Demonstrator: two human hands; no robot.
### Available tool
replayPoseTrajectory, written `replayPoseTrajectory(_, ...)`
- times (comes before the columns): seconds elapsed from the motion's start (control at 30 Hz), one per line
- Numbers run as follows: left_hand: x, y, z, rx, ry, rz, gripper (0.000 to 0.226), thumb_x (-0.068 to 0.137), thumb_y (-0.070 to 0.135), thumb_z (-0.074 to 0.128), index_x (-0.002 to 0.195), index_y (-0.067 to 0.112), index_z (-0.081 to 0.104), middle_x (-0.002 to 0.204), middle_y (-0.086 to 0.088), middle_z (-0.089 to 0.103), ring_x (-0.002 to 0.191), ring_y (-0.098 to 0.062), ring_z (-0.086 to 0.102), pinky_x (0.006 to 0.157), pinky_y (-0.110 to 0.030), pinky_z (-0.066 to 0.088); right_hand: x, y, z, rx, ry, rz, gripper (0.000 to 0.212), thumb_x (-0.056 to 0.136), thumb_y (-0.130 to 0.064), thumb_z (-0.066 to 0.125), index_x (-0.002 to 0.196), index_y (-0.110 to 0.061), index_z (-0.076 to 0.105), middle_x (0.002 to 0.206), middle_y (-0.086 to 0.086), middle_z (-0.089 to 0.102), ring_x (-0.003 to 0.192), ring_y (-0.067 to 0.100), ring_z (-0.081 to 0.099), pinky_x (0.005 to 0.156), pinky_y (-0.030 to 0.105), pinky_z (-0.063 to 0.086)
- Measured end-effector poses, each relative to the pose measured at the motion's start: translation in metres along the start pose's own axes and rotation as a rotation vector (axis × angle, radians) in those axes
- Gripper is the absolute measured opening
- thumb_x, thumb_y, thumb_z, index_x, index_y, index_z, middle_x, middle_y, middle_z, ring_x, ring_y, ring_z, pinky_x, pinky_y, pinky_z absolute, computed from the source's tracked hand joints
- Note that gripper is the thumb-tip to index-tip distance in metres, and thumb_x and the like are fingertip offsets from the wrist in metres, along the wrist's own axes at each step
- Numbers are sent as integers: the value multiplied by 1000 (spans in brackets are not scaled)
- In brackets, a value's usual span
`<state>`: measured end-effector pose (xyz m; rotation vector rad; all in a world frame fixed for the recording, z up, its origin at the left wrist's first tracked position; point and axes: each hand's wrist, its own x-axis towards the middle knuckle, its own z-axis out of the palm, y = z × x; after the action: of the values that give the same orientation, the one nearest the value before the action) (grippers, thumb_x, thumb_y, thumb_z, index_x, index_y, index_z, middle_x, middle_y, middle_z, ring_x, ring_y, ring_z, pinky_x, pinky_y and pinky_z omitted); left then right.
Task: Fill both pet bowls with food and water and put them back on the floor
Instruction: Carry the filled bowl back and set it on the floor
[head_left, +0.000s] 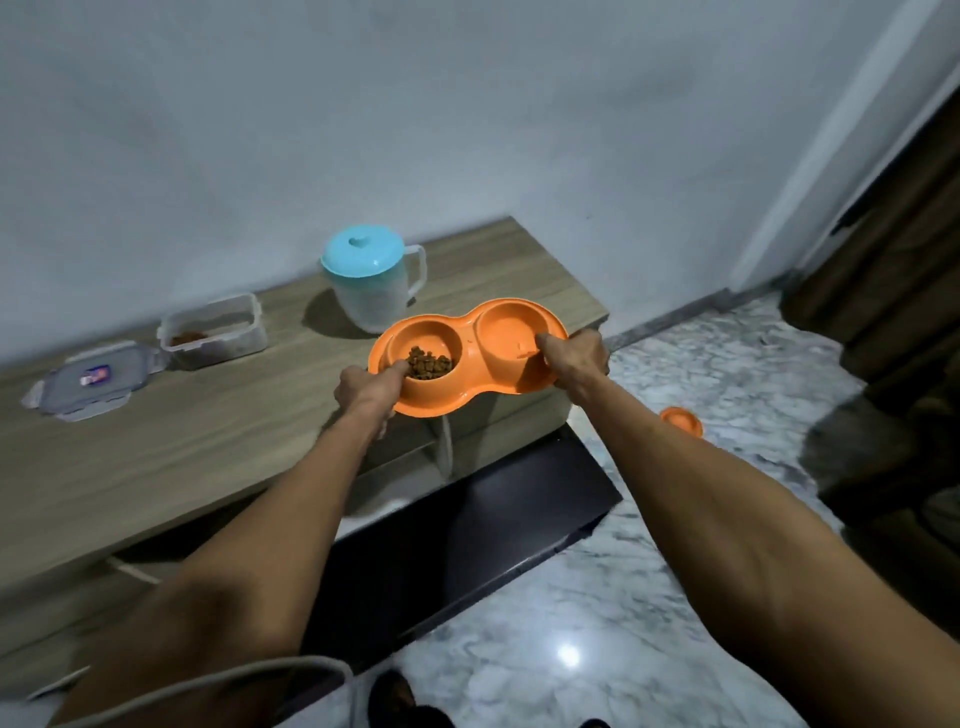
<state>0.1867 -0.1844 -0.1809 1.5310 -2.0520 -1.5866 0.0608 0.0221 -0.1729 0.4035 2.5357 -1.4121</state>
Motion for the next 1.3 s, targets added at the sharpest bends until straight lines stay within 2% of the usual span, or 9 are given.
replayPoseTrajectory(0.1,-37,22,54,42,-28,39,59,74,51,70,105,1,70,102,-19,73,79,-32,73,60,-29,53,29,21,-65,20,19,1,58,56,-49,68,96,-7,67,103,16,69,91,38,67,79,49,60)
replayPoseTrajectory(0.23,-84,51,131,51,-55,104,51,80,47,68,101,0,70,94,-19,74,44,-21,55,37,-18,36,58,39,-153,65,73,-14,44,67,-43,71,89,-5,64,98,15,64,90,38,65,78,50,60)
replayPoseTrajectory(0.43,-137,92,237,57,-163,157,53,79,45,69,103,-2,68,101,-19,70,46,-21,55,26,-11,28,111,71,-256,115,176,10,34,75,-32,73,87,-4,58,92,13,58,79,34,63,70,50,62)
replayPoseTrajectory(0.6,-152,132,321,50,-218,206,55,75,42,71,105,-3,67,103,-20,71,74,-33,71,39,-20,40,172,90,-313,142,243,60,41,76,-34,74,96,0,64,99,15,61,82,34,62,70,48,62)
replayPoseTrajectory(0.7,-147,153,371,35,-249,209,53,75,40,72,104,-4,66,101,-19,69,78,-35,71,50,-28,49,215,93,-337,146,263,75,35,78,-34,74,89,-4,60,94,14,61,75,32,61,71,49,62)
replayPoseTrajectory(0.87,-122,190,452,56,-265,199,50,76,41,72,102,-1,65,101,-19,69,86,-37,70,67,-39,58,293,92,-363,127,301,82,36,76,-37,73,95,-9,60,101,14,66,85,33,65,73,48,62)
replayPoseTrajectory(1.03,-100,220,513,47,-267,189,46,78,39,71,100,-1,65,100,-19,69,84,-36,69,63,-38,55,365,90,-375,113,311,81,32,78,-35,72,90,-12,55,94,12,64,69,27,61,75,50,61)
replayPoseTrajectory(1.13,-85,220,539,56,-258,152,45,80,38,70,102,-1,66,100,-18,68,78,-31,63,56,-33,46,401,99,-367,94,280,96,29,78,-34,72,88,-13,54,91,11,62,78,30,63,77,51,60)
replayPoseTrajectory(1.3,-41,203,581,31,-166,55,40,77,38,72,98,4,64,101,-15,68,89,-32,67,74,-40,58,470,123,-332,91,165,128,42,78,-34,72,111,-11,61,98,9,59,84,29,62,80,51,60)
